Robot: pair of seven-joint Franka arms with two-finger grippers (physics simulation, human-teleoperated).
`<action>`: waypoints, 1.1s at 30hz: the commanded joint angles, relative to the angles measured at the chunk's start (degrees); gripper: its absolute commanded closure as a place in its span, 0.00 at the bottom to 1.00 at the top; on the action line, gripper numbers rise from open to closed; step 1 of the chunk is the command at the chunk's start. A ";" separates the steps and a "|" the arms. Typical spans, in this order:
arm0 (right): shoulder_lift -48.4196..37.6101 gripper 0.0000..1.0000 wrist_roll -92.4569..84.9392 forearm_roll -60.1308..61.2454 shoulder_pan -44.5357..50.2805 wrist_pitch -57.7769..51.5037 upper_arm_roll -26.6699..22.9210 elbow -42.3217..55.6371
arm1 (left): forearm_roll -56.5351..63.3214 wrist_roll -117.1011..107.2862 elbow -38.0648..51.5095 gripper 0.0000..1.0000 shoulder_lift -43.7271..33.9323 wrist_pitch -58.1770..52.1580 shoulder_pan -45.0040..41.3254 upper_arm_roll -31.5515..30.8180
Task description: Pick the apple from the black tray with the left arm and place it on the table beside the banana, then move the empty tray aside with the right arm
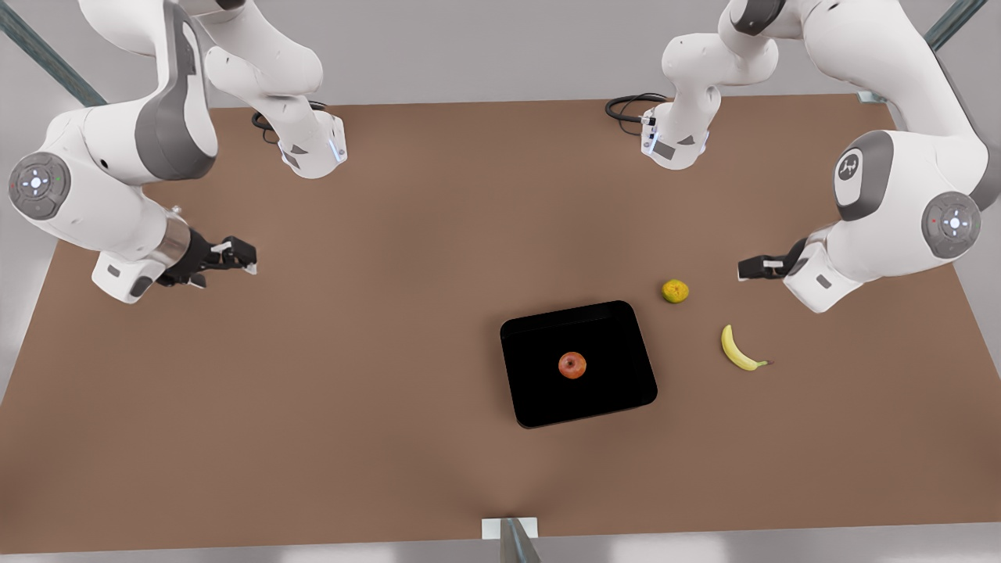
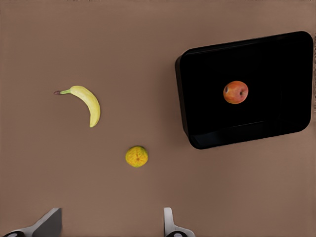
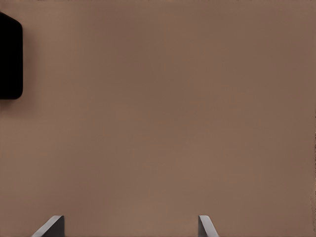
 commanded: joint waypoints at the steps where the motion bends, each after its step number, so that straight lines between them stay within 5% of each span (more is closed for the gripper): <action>1: 0.18 0.00 -5.82 0.02 0.43 3.11 0.10 0.02 | -0.21 -3.44 0.05 0.00 -0.07 2.24 0.08 -0.01; 6: 0.44 0.00 -5.91 0.02 0.43 3.11 0.10 0.11 | -0.73 -3.27 0.75 0.00 0.98 2.60 -3.08 -0.54; 10: 0.71 0.00 -5.91 -0.07 0.52 3.11 0.19 0.20 | 0.32 1.39 3.39 0.00 8.19 11.65 -10.73 -11.61; 18: 0.71 0.00 -5.99 0.02 0.43 3.11 0.19 0.20 | 5.94 -36.22 3.13 0.00 16.10 23.16 -21.45 -11.61; 33: 6.51 0.00 -5.99 -0.07 4.65 5.58 0.63 1.52 | 6.12 -44.40 1.10 0.00 28.41 38.10 -21.28 -8.10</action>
